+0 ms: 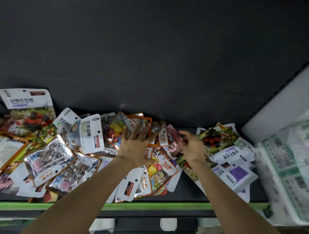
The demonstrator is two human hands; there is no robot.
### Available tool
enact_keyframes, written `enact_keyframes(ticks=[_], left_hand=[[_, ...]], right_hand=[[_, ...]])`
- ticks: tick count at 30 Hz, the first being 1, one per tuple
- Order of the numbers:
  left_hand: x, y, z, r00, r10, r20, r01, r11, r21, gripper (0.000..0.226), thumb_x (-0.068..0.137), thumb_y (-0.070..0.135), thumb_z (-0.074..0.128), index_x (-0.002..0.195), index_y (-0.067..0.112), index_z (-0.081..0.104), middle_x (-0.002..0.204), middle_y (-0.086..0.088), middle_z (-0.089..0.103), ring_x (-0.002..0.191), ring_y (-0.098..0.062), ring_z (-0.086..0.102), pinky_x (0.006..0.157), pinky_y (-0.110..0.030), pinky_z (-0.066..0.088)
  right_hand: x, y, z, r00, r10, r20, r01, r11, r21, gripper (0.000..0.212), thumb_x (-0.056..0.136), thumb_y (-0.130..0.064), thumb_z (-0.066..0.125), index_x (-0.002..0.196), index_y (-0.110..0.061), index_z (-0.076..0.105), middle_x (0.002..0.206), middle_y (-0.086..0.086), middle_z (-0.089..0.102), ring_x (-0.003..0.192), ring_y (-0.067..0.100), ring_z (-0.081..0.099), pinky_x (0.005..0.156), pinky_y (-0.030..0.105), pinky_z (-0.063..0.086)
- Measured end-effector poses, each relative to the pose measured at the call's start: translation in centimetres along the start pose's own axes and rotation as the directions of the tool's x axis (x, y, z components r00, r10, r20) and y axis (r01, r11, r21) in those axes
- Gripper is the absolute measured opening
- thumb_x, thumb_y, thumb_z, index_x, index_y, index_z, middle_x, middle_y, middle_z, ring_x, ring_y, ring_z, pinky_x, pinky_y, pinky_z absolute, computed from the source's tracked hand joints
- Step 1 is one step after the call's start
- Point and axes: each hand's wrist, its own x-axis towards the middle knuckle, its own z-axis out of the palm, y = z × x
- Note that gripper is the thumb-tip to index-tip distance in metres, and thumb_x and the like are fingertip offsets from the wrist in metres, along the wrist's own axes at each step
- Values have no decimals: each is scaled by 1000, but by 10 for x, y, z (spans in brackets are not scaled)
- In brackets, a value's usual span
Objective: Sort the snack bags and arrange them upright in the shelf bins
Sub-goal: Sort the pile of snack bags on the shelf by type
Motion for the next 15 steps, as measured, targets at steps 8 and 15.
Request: enact_keyframes(ticks=[8,15], left_hand=[[6,22,-4,996,-85,26,85,996,7,107,71,82,47,149,36,-11,159,1,-11,144,-34,-16,110,-67,-2],[-1,39,5,992,-120,46,116,990,84,132,56,95,34,145,19,-28,150,-9,-35,135,-33,-36,105,-64,-15]], right_hand=[[-9,52,-48,976,122,-181,-161,961,-225,42,91,-5,53,131,-17,55,132,19,49,123,34,38,102,39,37],[-37,46,-17,953,-52,299,198,852,-484,58,97,-48,37,149,-31,17,158,0,9,147,21,2,119,42,7]])
